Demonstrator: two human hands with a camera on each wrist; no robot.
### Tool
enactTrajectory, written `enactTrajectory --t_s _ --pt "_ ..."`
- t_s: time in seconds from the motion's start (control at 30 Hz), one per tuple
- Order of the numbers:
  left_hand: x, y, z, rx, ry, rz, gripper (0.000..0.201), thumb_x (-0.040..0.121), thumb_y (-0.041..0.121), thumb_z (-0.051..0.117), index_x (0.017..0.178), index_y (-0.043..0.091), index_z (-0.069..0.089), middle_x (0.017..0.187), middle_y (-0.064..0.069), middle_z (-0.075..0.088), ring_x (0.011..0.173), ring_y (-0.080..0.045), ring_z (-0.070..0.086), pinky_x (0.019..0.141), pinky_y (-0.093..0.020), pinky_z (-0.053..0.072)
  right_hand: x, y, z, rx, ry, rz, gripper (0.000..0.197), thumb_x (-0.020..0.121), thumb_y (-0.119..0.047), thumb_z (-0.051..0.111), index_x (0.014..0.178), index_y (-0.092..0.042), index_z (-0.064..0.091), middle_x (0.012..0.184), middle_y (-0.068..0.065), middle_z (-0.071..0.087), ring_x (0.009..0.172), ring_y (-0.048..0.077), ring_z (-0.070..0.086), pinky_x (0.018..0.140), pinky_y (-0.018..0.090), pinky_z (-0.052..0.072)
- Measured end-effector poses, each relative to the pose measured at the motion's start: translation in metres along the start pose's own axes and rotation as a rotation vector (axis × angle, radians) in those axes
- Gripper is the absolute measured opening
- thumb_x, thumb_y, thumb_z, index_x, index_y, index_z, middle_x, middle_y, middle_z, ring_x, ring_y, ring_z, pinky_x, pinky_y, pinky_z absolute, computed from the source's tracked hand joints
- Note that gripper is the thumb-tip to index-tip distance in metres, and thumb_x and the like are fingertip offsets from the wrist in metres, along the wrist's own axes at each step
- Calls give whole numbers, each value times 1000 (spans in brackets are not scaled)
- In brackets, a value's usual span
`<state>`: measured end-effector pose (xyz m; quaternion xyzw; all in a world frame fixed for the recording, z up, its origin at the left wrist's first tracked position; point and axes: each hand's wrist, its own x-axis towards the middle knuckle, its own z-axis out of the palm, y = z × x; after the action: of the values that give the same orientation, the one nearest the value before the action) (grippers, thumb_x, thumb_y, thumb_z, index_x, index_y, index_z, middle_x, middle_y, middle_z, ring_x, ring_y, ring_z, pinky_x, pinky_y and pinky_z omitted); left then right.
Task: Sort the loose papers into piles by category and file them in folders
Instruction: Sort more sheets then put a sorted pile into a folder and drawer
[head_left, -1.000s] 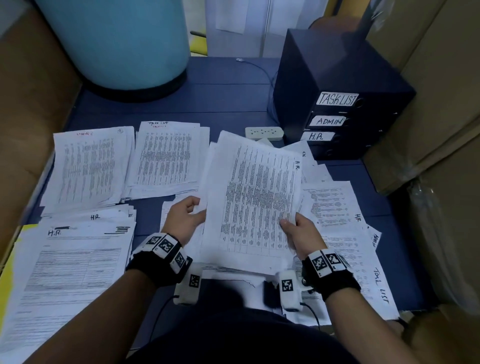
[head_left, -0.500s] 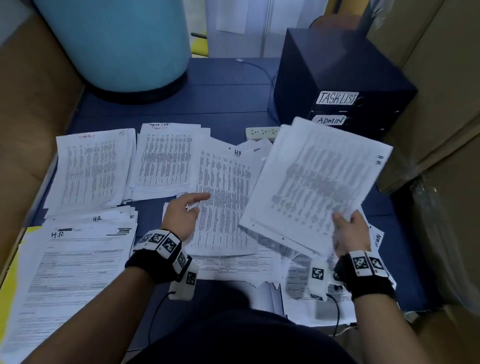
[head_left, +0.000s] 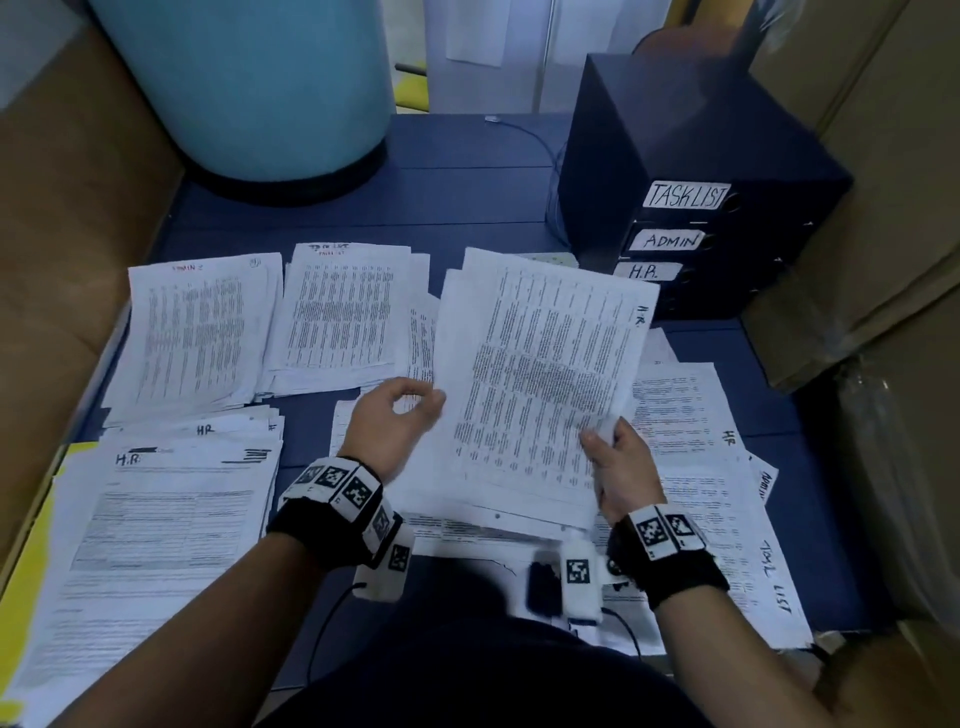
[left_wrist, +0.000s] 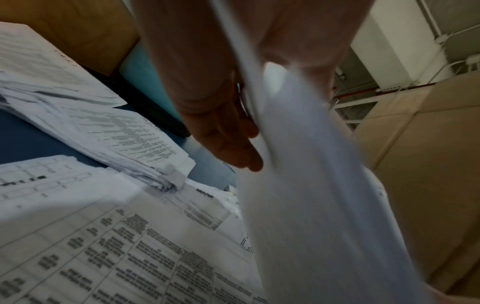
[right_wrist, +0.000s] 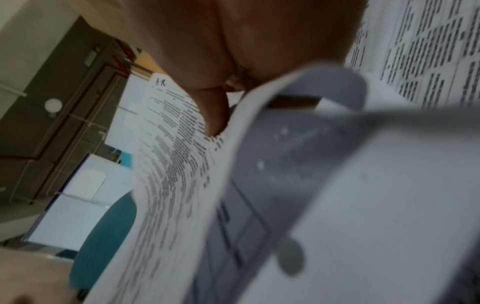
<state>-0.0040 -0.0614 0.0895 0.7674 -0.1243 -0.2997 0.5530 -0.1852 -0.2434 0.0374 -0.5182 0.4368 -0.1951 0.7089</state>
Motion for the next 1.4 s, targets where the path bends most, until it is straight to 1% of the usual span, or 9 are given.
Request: enactTrajectory --t_s 0.13,0.3,0.47,0.6,0.77,0.9,1.2,1.3,1.4 --pt "-7 9 -5 245 29 63 28 83 19 72 103 24 53 119 7 49 98 -7 54 75 -14 45 0 4 10 53 -38 2 30 96 0 51 122 -13 60 122 9 68 118 27 61 105 51 44" --pt "-20 15 -20 157 -118 115 47 81 19 69 113 40 44 130 7 52 130 -13 44 112 -38 33 0 9 27 40 -48 62 44 92 -24 66 132 -13 52 135 13 58 123 28 57 105 50 44" --pt "-37 12 -59 52 -157 168 71 81 1 64 121 55 40 120 4 60 118 -7 55 103 -31 42 -6 24 62 132 -154 268 73 82 -38 70 143 -13 39 139 12 56 125 29 56 101 52 47" --pt "-44 -15 -118 159 -92 115 69 84 3 62 125 52 38 131 6 55 125 -10 51 108 -37 40 -15 31 106 -23 -385 202 26 98 -15 52 122 -13 61 119 9 69 114 30 64 98 51 48" --pt "-54 -65 -179 392 188 -71 21 89 -2 52 108 7 55 104 -13 60 110 -34 55 85 -32 42 -35 44 172 -376 -551 118 45 86 -35 62 127 -17 57 116 -3 70 107 19 65 98 46 48" --pt "-66 -111 -234 542 377 -226 5 89 -4 48 94 -6 50 73 -9 42 72 -27 36 65 -30 23 -43 62 210 -417 -575 196 14 97 -18 57 96 -5 50 80 10 65 75 30 59 63 41 42" --pt "-74 -178 -302 619 492 -520 51 89 -3 46 140 4 41 103 -23 59 86 -33 52 70 -36 37 -38 71 207 -454 -382 205 17 100 -21 53 94 -5 54 86 12 65 78 32 66 66 35 52" --pt "-67 -176 -297 638 532 -530 65 85 4 51 146 18 32 140 -18 42 126 -38 40 99 -49 39 -40 72 197 -449 -317 193 17 99 -20 54 95 -4 54 83 10 65 70 28 65 66 35 51" --pt "-54 -158 -274 669 530 -404 63 84 9 56 143 21 36 146 -8 35 133 -34 32 103 -56 29 -40 69 182 -452 -271 178 17 98 -21 56 90 -7 55 82 11 66 62 23 64 66 36 52"
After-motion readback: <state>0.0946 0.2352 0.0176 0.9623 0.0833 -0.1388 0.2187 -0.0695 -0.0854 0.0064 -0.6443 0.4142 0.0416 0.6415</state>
